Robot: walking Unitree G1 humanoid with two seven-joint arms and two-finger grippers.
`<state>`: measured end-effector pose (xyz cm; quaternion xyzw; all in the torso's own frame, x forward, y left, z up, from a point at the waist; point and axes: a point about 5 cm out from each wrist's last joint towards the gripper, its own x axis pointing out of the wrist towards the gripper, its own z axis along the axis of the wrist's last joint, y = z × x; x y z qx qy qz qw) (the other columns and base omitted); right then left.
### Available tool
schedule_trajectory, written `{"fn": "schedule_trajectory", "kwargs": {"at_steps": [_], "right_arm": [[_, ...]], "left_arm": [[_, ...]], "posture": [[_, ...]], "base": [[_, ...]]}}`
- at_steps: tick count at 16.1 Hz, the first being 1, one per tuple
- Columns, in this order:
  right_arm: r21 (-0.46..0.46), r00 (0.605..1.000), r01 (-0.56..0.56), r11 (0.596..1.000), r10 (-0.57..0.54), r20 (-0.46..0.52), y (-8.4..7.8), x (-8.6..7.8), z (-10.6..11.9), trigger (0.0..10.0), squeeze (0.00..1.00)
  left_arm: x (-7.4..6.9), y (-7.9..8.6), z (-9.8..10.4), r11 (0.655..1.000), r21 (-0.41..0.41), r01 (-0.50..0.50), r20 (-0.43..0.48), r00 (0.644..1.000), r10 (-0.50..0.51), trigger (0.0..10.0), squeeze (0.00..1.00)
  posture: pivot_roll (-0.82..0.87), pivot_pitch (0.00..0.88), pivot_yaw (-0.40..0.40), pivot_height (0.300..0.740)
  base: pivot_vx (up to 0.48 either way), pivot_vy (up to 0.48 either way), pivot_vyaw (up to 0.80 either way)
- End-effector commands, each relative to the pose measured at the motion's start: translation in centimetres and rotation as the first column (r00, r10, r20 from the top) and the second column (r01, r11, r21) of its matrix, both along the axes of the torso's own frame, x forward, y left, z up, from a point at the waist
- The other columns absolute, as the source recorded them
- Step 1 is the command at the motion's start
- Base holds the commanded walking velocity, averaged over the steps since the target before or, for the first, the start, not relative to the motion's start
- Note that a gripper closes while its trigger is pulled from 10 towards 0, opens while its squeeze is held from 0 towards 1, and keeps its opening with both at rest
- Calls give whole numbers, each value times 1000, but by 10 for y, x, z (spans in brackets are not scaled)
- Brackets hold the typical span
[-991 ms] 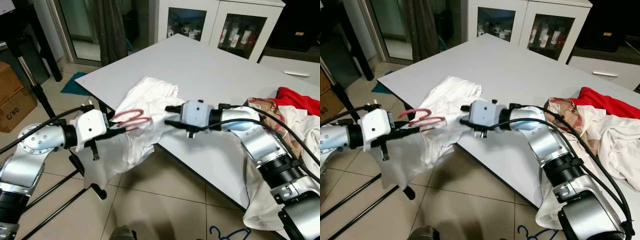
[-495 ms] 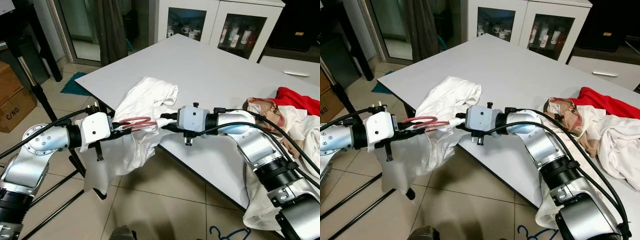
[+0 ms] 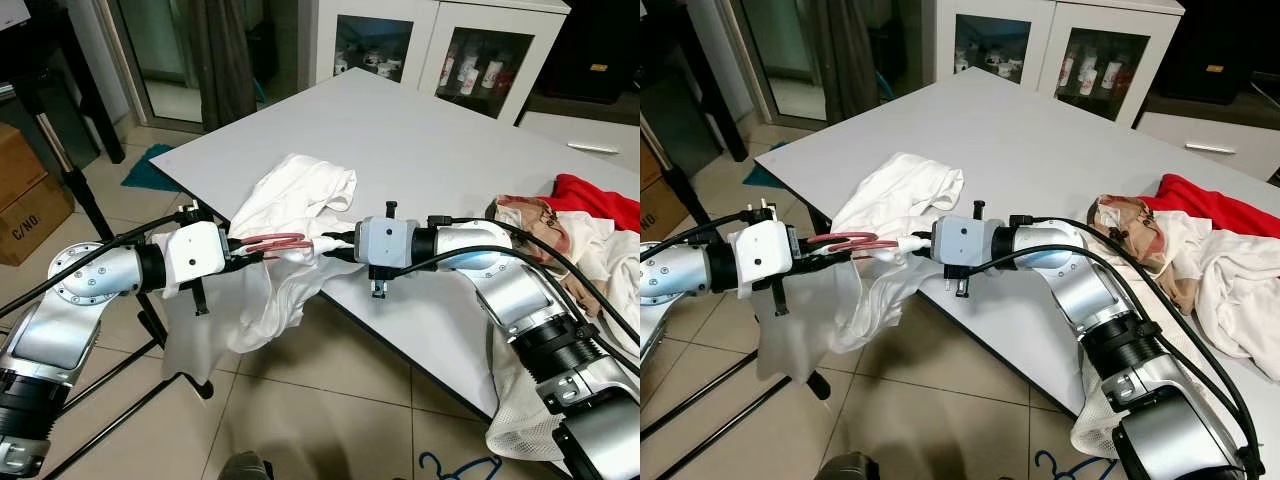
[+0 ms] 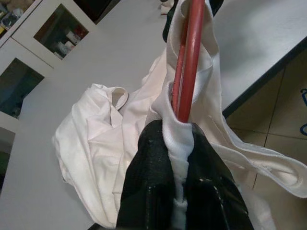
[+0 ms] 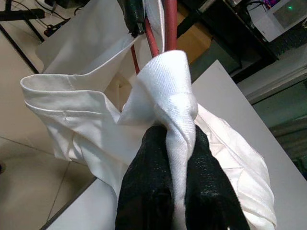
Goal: Hang hanger
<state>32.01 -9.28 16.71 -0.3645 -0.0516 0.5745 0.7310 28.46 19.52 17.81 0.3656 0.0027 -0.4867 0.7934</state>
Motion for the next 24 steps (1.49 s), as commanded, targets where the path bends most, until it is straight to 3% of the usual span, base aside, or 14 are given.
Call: {"fn": "schedule_trajectory", "kwargs": {"at_steps": [1,3,6,7,8,9,11,15,19,21,22,23,24], "right_arm": [[-1,1000,-27,1000,27,-10,4,-5,-7,0,0],[4,1000,-21,1000,21,-9,4,-5,-7,0,0],[24,1000,2,1000,-2,-13,3,-3,-7,0,0],[34,1000,9,999,-8,-22,2,-3,-8,0,0],[37,1000,14,999,-13,-28,2,-2,-8,0,0],[40,999,22,999,-20,-37,2,-3,-11,0,0],[42,998,36,998,-34,-49,1,-2,-14,0,0],[76,992,98,992,-90,-93,-1,2,-18,0,0],[106,986,133,985,-122,-111,-2,6,-17,0,0],[146,983,151,978,-132,-129,0,7,-13,0,0],[198,977,169,966,-137,-163,2,6,-12,0,0],[263,968,196,945,-143,-207,5,5,-12,0,0],[301,962,211,930,-143,-233,7,3,-12,0,0]], "left_arm": [[4,-7,9,999,-40,19,34,999,-18,10000,0],[2,-7,12,998,-48,42,29,999,-41,10000,1000],[3,-9,22,993,-111,49,77,996,-41,10000,1000],[8,-10,33,988,-153,20,204,979,12,10000,1000],[8,-11,37,984,-176,16,230,973,26,10000,925],[6,-9,37,983,-185,17,204,979,21,10000,0],[1,-3,38,977,-214,9,149,989,24,10000,0],[-18,27,37,966,-250,-60,-16,998,58,10000,0],[-36,39,38,956,-280,-90,-124,991,58,10000,0],[-39,50,55,901,-410,-144,-100,989,113,10000,0],[-35,64,79,778,-600,-184,-6,974,226,10000,0],[-31,75,92,620,-756,-208,40,931,362,10000,0],[-29,82,96,508,-833,-219,33,896,442,10000,0]], "posture": [[93,0,8,740],[92,0,9,740],[93,0,7,740],[94,0,6,740],[94,0,6,740],[97,0,4,740],[99,0,2,740],[102,0,1,740],[105,0,-4,740],[105,0,-7,740],[105,0,-9,740],[108,0,-5,740],[108,0,-5,740]], "base": [[0,0,0],[0,0,0],[0,0,0],[0,0,0],[0,0,0],[0,0,0],[0,0,0],[0,0,0],[0,0,0],[0,0,0],[0,0,0],[0,0,0],[0,0,0]]}}
